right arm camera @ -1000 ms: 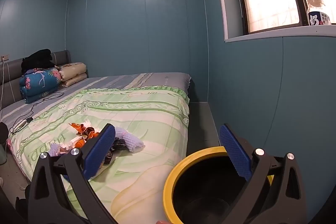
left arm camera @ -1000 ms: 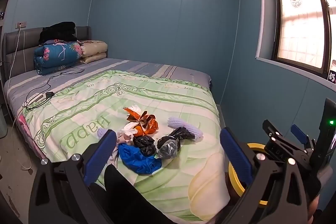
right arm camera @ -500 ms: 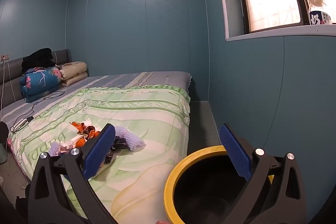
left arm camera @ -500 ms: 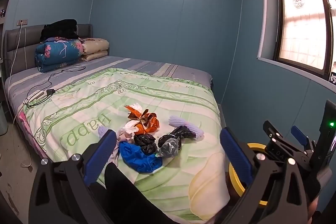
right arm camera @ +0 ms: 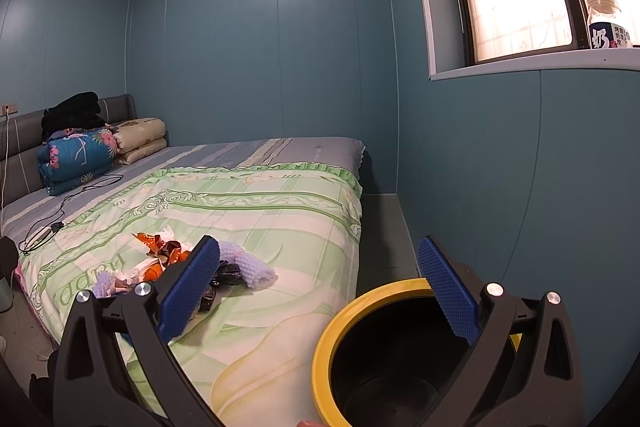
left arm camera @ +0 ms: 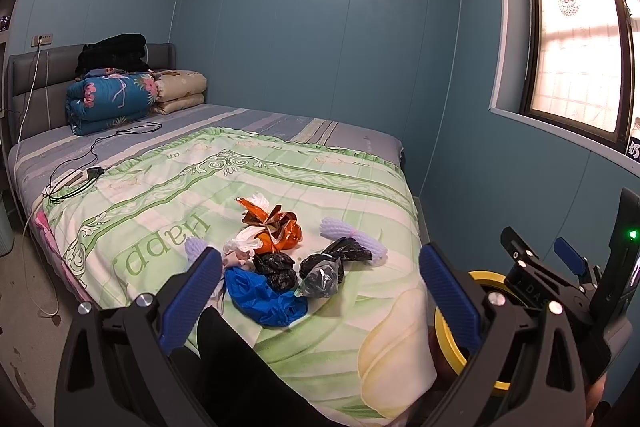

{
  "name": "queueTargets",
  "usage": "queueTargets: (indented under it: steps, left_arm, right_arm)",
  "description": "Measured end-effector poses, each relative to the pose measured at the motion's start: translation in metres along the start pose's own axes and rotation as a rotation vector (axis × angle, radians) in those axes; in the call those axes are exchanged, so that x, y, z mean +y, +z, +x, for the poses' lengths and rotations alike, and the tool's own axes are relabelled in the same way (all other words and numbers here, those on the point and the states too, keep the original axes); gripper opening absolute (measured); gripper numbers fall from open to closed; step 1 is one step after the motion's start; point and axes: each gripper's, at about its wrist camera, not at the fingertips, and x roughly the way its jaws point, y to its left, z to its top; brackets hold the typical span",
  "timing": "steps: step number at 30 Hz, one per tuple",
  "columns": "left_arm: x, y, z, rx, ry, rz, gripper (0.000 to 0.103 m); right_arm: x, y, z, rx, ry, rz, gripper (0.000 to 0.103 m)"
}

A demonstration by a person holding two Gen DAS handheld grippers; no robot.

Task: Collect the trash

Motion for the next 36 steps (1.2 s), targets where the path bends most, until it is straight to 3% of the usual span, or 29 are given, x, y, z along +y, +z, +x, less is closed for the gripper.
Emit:
queueTargets:
  steps: [36]
  left_arm:
    - [0.0, -0.0044, 0.0039, 0.029, -0.014, -0.02, 0.095]
  right_arm:
    - [0.0004, -0.0028, 0.0019, 0.005, -0.003, 0.003, 0.095]
